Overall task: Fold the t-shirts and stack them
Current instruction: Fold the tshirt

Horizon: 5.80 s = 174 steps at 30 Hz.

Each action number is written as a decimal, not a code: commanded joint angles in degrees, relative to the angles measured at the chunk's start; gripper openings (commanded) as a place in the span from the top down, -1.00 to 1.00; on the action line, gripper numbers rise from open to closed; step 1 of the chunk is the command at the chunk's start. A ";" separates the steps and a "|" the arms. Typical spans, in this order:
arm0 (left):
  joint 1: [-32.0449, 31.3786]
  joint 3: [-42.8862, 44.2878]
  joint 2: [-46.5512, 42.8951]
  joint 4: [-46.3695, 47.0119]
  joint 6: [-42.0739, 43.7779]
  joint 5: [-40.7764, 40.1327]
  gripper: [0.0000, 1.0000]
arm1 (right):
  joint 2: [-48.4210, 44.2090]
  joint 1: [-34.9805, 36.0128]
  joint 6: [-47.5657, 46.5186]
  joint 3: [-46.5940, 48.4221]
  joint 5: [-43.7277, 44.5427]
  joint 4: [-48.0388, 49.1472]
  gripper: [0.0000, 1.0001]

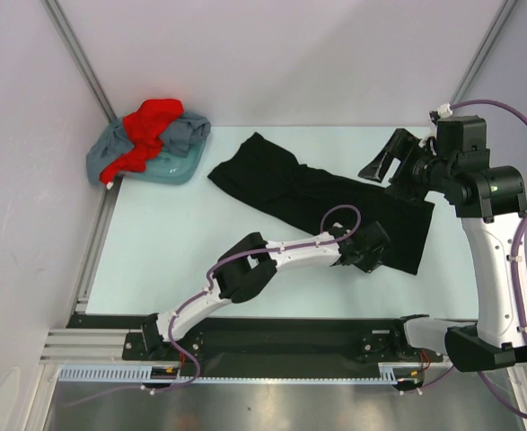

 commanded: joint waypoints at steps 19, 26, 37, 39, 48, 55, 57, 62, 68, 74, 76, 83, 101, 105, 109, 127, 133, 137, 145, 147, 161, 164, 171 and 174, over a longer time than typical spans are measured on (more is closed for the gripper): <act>-0.37 -27.22 -18.59 -3.56 11.94 0.04 0.99 | -1.00 4.98 -2.18 -3.63 -1.46 2.43 -0.63; -0.54 -48.74 -34.32 -1.45 18.97 -1.80 0.99 | -0.30 6.65 -2.54 -7.33 -3.83 3.74 -0.62; -1.86 -76.63 -63.14 -2.50 20.99 -2.68 0.99 | 3.57 11.84 -1.83 -12.68 -5.07 10.67 -0.62; -1.86 -76.02 -65.53 -3.11 26.17 -3.56 0.91 | 5.05 12.19 -1.83 -16.01 -5.07 15.49 -0.63; -0.46 -73.91 -86.59 -6.81 45.69 -13.05 -0.26 | 22.10 12.19 -10.60 -13.14 0.73 33.79 -0.60; 25.79 -78.38 -95.33 2.57 62.64 -4.29 -0.29 | 43.98 10.26 -17.74 -0.58 -0.23 41.97 -0.44; 34.85 -79.18 -93.94 9.40 67.49 -0.59 -0.28 | 49.87 9.21 -17.65 3.54 -1.11 43.99 -0.40; 47.86 -73.15 -76.47 18.32 72.94 6.72 -0.27 | 62.34 7.36 -17.21 14.80 -2.17 43.65 -0.43; 52.80 -57.51 -54.24 21.75 79.79 7.96 -0.29 | 73.26 6.31 -18.79 31.42 -5.42 40.31 -0.56; 53.60 -44.85 -39.37 21.67 79.19 2.85 -0.35 | 78.19 5.78 -18.18 33.54 -8.84 43.47 -0.56; 53.51 -41.49 -33.57 20.79 77.70 2.76 -0.34 | 79.50 6.04 -17.57 33.63 -9.81 45.31 -0.50; 53.51 -30.51 -23.89 15.26 73.48 -1.89 -0.30 | 83.54 7.44 -14.76 36.79 -8.40 47.51 -0.21; 52.81 -4.06 -1.83 19.72 66.80 9.53 0.61 | 78.99 4.03 -4.92 24.77 3.98 55.86 0.71; 51.75 3.95 2.83 20.79 65.83 9.62 0.62 | 78.10 1.92 -2.45 22.38 3.11 59.02 0.70; 51.49 8.44 5.47 20.79 64.16 8.13 0.63 | 81.26 0.77 -2.71 27.11 0.82 58.06 0.67; 53.34 1.27 -13.28 9.01 75.14 9.62 -0.02 | 73.30 -4.77 -4.37 31.44 -3.40 37.69 0.23; 51.15 -28.34 -33.69 8.66 76.11 12.60 -0.02 | 57.39 -5.83 -5.70 10.64 -2.96 28.71 -0.11; 46.14 -46.78 -49.05 7.52 73.93 16.64 -0.01 | 40.19 -4.33 -7.10 -8.34 -2.61 29.67 -0.22; 27.42 -73.09 -71.32 6.63 57.50 16.04 0.01 | 15.72 1.29 -9.92 -35.43 -4.01 29.94 -0.39; 22.95 -78.90 -74.22 8.38 53.71 17.70 0.02 | 8.54 3.05 -9.74 -42.20 -5.06 29.94 -0.42; 5.00 -92.98 -69.42 28.70 44.29 18.67 -0.18 | -11.71 6.83 -12.56 -56.02 -9.46 20.97 -0.47; 3.50 -91.84 -67.83 30.10 44.73 17.88 -0.21 | -12.42 6.83 -12.47 -56.55 -10.16 20.80 -0.47; 3.06 -93.15 -60.88 40.19 42.54 20.08 -0.26 | -12.51 6.83 -12.20 -56.11 -10.61 20.80 -0.48; 3.24 -94.56 -60.35 42.76 41.39 20.69 -0.12 | -12.43 6.83 -11.94 -56.46 -10.87 21.23 -0.47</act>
